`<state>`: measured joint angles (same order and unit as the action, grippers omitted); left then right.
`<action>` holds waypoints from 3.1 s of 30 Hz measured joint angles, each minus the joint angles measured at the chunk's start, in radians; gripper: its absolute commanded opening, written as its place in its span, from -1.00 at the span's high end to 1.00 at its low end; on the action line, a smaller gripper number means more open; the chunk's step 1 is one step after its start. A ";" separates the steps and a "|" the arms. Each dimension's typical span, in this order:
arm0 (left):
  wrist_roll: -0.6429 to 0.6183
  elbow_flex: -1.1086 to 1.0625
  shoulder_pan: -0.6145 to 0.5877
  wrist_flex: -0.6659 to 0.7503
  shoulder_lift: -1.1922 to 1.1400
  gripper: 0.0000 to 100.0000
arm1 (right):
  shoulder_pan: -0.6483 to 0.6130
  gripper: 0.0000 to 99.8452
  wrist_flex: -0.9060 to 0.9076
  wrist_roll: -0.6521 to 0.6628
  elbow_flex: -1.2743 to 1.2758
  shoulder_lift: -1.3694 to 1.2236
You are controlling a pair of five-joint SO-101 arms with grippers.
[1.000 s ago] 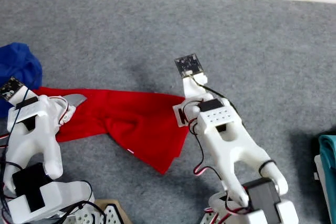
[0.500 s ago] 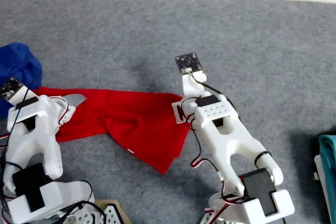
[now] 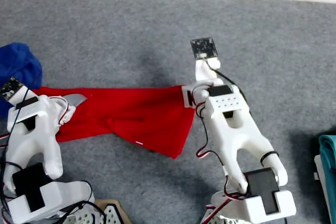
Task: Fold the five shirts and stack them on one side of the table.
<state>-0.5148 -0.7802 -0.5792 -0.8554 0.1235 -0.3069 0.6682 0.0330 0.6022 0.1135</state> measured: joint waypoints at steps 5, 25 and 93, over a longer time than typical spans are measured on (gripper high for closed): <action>0.000 0.000 0.000 0.000 0.000 0.09 | 0.000 0.97 0.009 0.034 -0.097 -0.149; 0.000 0.000 0.000 0.002 0.000 0.08 | -0.071 0.39 0.336 0.057 -0.184 -0.097; 0.003 0.011 -0.152 -0.031 0.358 0.09 | 0.204 0.99 0.381 0.084 -0.169 -0.209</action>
<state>-0.5117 -0.7695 -0.7311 -0.8861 0.4810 -0.1028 1.0487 0.1174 0.4335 -0.0951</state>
